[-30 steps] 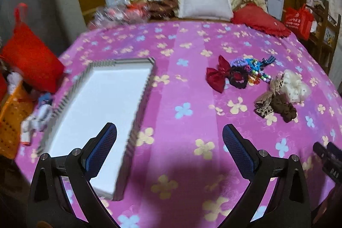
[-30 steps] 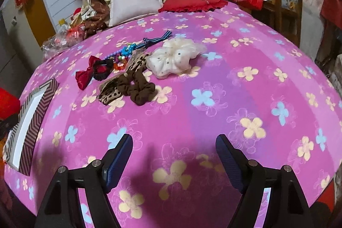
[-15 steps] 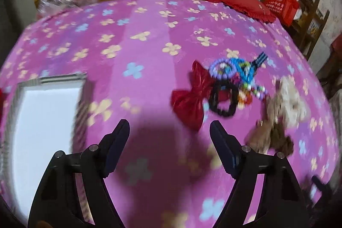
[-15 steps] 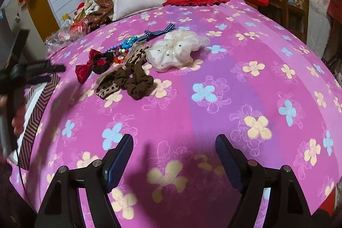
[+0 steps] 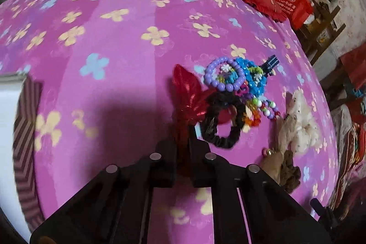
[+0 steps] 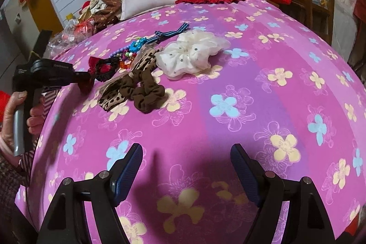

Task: Organize jewelry
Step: 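Grasp the red satin bow with the left tool while the right tool grasps the black scrunchie, then carry the bow and scrunchie into the white tray and open both tools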

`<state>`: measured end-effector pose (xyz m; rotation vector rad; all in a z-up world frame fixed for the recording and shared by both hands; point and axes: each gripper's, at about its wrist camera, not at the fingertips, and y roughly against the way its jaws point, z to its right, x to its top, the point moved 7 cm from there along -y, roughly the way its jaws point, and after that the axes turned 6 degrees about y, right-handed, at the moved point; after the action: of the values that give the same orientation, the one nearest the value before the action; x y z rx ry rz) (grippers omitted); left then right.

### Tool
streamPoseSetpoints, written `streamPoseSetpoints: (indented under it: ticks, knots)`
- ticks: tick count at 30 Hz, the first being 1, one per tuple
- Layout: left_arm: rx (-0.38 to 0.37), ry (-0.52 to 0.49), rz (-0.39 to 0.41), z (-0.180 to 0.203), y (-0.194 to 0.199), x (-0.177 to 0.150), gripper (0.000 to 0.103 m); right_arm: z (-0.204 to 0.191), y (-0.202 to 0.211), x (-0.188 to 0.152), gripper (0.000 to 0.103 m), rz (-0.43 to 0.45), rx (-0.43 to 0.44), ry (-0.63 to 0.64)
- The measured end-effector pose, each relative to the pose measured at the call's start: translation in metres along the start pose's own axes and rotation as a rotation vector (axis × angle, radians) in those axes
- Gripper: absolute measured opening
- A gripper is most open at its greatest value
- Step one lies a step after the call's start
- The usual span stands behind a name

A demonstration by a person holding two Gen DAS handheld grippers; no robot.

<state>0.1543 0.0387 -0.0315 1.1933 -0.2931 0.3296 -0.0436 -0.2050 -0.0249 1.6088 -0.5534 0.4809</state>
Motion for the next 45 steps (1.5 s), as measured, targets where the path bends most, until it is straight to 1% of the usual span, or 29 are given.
streamPoseSetpoints:
  ticks: [3,6,8,10,11,13,16,18,19,21,23,26,28,29,30,33,37,38,39,41,42,43,45]
  knots:
    - [-0.015,-0.001,0.023,-0.001,0.03,-0.025,0.004,-0.002,0.002,0.0,0.077,0.005,0.01,0.002]
    - [0.001,-0.029,0.072,-0.003,0.065,-0.053,0.004,-0.005,0.003,0.005,0.077,0.005,0.027,0.001]
    - [0.01,-0.035,0.106,-0.004,0.082,-0.066,0.004,-0.012,0.005,0.011,0.077,0.008,0.041,0.011]
    - [0.043,-0.047,0.147,-0.007,0.096,-0.076,0.004,-0.021,0.006,0.016,0.077,0.005,0.056,0.033]
    - [0.061,-0.058,0.166,-0.008,0.101,-0.079,0.004,-0.027,0.008,0.019,0.077,0.005,0.066,0.047]
    - [0.066,-0.077,0.184,-0.007,0.106,-0.08,0.004,-0.039,0.009,0.028,0.077,0.001,0.087,0.069]
    - [0.051,-0.105,0.22,-0.005,0.115,-0.075,0.004,-0.057,0.008,0.046,0.077,-0.014,0.112,0.097]
    - [0.028,-0.124,0.234,-0.007,0.121,-0.072,0.004,-0.072,0.005,0.061,0.077,-0.022,0.125,0.115]
    - [0.024,-0.137,0.246,-0.01,0.124,-0.069,0.004,-0.08,0.001,0.068,0.075,-0.026,0.128,0.122]
    - [0.029,-0.156,0.265,-0.014,0.132,-0.066,0.004,-0.097,-0.01,0.081,0.061,-0.041,0.139,0.136]
    - [0.04,-0.171,0.282,-0.025,0.139,-0.061,0.004,-0.121,-0.029,0.096,0.054,-0.066,0.146,0.164]
    - [0.039,-0.141,0.304,-0.051,0.15,-0.051,0.004,-0.152,-0.063,0.116,0.052,-0.095,0.147,0.207]
    - [0.066,-0.114,0.32,-0.07,0.152,-0.044,0.004,-0.167,-0.086,0.128,0.052,-0.109,0.119,0.23]
    - [0.085,-0.095,0.325,-0.082,0.153,-0.041,0.004,-0.174,-0.096,0.131,0.052,-0.121,0.119,0.235]
    - [0.089,-0.072,0.325,-0.092,0.154,-0.038,0.004,-0.178,-0.104,0.133,0.052,-0.133,0.121,0.239]
    - [0.086,0.011,0.319,-0.123,0.154,-0.029,0.004,-0.186,-0.129,0.137,0.052,-0.169,0.09,0.261]
    - [0.124,0.088,0.316,-0.158,0.157,-0.022,0.004,-0.185,-0.152,0.137,0.052,-0.197,0.067,0.249]
    - [0.131,0.1,0.317,-0.164,0.158,-0.022,0.004,-0.184,-0.156,0.138,0.044,-0.201,0.055,0.248]
    - [0.136,0.11,0.319,-0.168,0.16,-0.021,0.004,-0.182,-0.159,0.138,0.038,-0.2,0.036,0.25]
    - [0.15,0.137,0.326,-0.18,0.164,-0.019,0.004,-0.182,-0.16,0.142,0.014,-0.198,0.018,0.258]
    - [0.158,0.149,0.33,-0.186,0.167,-0.018,0.004,-0.182,-0.161,0.143,0.003,-0.211,0.029,0.253]
    - [0.167,0.158,0.333,-0.19,0.169,-0.017,0.004,-0.181,-0.16,0.145,0.003,-0.22,0.037,0.246]
    - [0.202,0.17,0.34,-0.2,0.173,-0.017,0.004,-0.182,-0.154,0.15,0.003,-0.199,0.024,0.251]
